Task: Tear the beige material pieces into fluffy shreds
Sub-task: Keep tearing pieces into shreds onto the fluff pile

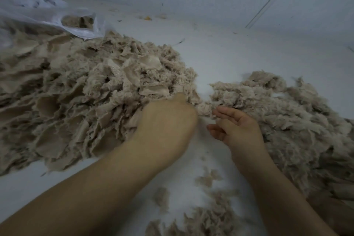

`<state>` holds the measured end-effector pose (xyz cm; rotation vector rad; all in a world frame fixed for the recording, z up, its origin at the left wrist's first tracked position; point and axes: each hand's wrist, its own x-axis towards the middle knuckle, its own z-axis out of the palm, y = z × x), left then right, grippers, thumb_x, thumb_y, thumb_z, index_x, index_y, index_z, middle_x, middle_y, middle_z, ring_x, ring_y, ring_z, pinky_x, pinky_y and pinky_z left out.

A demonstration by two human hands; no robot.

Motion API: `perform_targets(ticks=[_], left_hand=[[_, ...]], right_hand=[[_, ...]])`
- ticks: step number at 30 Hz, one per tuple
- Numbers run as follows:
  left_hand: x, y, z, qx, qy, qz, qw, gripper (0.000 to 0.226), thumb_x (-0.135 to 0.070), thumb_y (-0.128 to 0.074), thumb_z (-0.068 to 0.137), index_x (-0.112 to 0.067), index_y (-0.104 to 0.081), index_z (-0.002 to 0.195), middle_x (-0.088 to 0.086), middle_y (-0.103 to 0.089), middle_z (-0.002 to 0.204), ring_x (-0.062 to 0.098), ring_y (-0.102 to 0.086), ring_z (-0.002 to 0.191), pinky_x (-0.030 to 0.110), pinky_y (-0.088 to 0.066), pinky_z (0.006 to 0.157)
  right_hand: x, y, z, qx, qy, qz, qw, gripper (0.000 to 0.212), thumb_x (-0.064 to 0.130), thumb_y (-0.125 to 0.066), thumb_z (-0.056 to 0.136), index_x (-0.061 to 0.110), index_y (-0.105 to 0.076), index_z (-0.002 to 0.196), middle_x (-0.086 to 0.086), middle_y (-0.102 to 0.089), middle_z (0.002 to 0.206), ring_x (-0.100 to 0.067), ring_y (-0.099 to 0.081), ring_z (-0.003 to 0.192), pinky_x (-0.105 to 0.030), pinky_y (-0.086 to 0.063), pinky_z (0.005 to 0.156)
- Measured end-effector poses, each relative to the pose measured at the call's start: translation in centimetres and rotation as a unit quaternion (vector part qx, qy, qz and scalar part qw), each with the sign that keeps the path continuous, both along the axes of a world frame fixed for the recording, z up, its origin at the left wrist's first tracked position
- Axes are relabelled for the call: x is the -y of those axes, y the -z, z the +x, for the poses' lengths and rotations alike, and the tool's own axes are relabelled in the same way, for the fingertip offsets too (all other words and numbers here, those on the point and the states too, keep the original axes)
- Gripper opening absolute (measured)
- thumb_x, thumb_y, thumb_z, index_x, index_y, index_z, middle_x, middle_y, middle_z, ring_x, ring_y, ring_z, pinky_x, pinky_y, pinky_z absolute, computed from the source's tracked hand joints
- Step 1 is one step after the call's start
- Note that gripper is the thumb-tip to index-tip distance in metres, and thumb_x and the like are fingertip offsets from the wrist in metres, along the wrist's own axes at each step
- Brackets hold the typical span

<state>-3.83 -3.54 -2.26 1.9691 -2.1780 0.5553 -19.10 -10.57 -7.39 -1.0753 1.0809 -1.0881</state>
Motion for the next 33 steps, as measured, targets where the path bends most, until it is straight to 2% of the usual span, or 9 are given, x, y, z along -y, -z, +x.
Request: perform_targets(ticks=[2,4,6,9,16,19,22,27,33], left_hand=[[-0.2,0.3,-1.2,-0.061,0.070,0.011,0.996,0.020,-0.013,-0.065,0.060,-0.021,-0.048,0.064,0.003,-0.048,0.074,0.025,-0.052,0.047,0.018,-0.013,0.044],[0.5,2.2,-1.6,-0.146,0.064,0.070,0.985,0.024,-0.016,-0.055,0.076,-0.023,-0.034,0.067,0.003,-0.047,0.080,0.028,-0.058,0.069,0.027,-0.028,0.049],[1.8,3.9,0.0,-0.169,0.016,0.076,0.983,0.017,-0.015,-0.050,0.083,-0.020,-0.036,0.075,0.009,-0.057,0.092,0.033,-0.060,0.085,0.031,-0.035,0.060],[2.8,4.8,3.8,-0.203,-0.037,0.012,0.978,0.007,-0.012,-0.051,0.083,-0.015,-0.052,0.090,0.013,-0.062,0.093,0.037,-0.060,0.085,0.034,-0.035,0.062],[2.1,4.1,6.3,-0.004,-0.019,0.021,1.000,0.015,-0.016,-0.065,0.074,-0.012,-0.062,0.088,0.008,-0.065,0.075,0.031,-0.062,0.053,0.027,-0.035,0.043],[1.8,2.9,5.5,0.061,0.117,-0.018,0.991,0.017,-0.009,-0.063,0.064,-0.011,-0.063,0.081,0.008,-0.060,0.072,0.027,-0.055,0.043,0.024,-0.033,0.035],[2.1,2.7,3.2,0.055,0.188,-0.024,0.980,0.018,-0.011,-0.053,0.073,-0.010,-0.064,0.087,0.008,-0.058,0.081,0.023,-0.055,0.051,0.026,-0.034,0.039],[4.8,3.2,-0.5,-0.018,0.077,0.035,0.996,0.037,-0.021,-0.051,0.091,-0.014,-0.050,0.128,0.004,-0.057,0.118,0.022,-0.067,0.079,0.029,-0.033,0.051],[4.4,2.7,-1.0,0.019,0.098,0.060,0.993,0.025,-0.013,-0.044,0.093,-0.012,-0.059,0.112,0.007,-0.059,0.107,0.028,-0.066,0.084,0.030,-0.032,0.054]], right_hand=[[0.0,0.0,0.0,0.001,-0.003,-0.002,1.000,0.026,-0.005,-0.055,0.096,0.008,-0.064,0.117,-0.006,-0.069,0.116,-0.014,-0.073,0.069,-0.021,-0.056,0.060],[-0.1,-0.1,-0.1,-0.001,-0.005,0.000,1.000,0.025,-0.004,-0.055,0.097,0.009,-0.064,0.116,-0.006,-0.068,0.115,-0.014,-0.074,0.069,-0.020,-0.056,0.061],[-0.2,-0.2,-0.1,0.003,-0.001,0.007,1.000,0.023,-0.004,-0.056,0.097,0.007,-0.064,0.116,-0.008,-0.068,0.114,-0.014,-0.073,0.066,-0.019,-0.055,0.060],[-0.3,-0.2,-0.2,0.000,0.001,0.008,1.000,0.022,-0.005,-0.055,0.097,0.005,-0.064,0.115,-0.010,-0.067,0.112,-0.014,-0.072,0.064,-0.018,-0.054,0.058],[-0.7,0.1,0.0,-0.045,-0.008,-0.014,0.999,0.022,-0.003,-0.056,0.097,0.013,-0.066,0.109,-0.004,-0.070,0.108,-0.012,-0.072,0.067,-0.017,-0.054,0.060],[-0.8,0.3,0.1,-0.055,-0.013,-0.029,0.998,0.023,-0.003,-0.057,0.097,0.016,-0.067,0.106,0.000,-0.072,0.104,-0.011,-0.072,0.067,-0.016,-0.054,0.060],[-0.7,0.5,0.1,-0.071,-0.019,-0.048,0.996,0.028,-0.004,-0.057,0.096,0.020,-0.067,0.104,0.004,-0.074,0.102,-0.010,-0.072,0.071,-0.016,-0.054,0.060],[-0.4,0.7,0.3,-0.086,-0.025,-0.065,0.994,0.034,-0.006,-0.058,0.094,0.026,-0.067,0.098,0.001,-0.074,0.100,-0.004,-0.071,0.074,-0.015,-0.053,0.059],[-0.6,0.4,0.2,-0.078,-0.043,-0.081,0.993,0.045,-0.013,-0.051,0.093,0.026,-0.069,0.107,0.013,-0.076,0.090,-0.012,-0.074,0.076,-0.018,-0.056,0.062]])
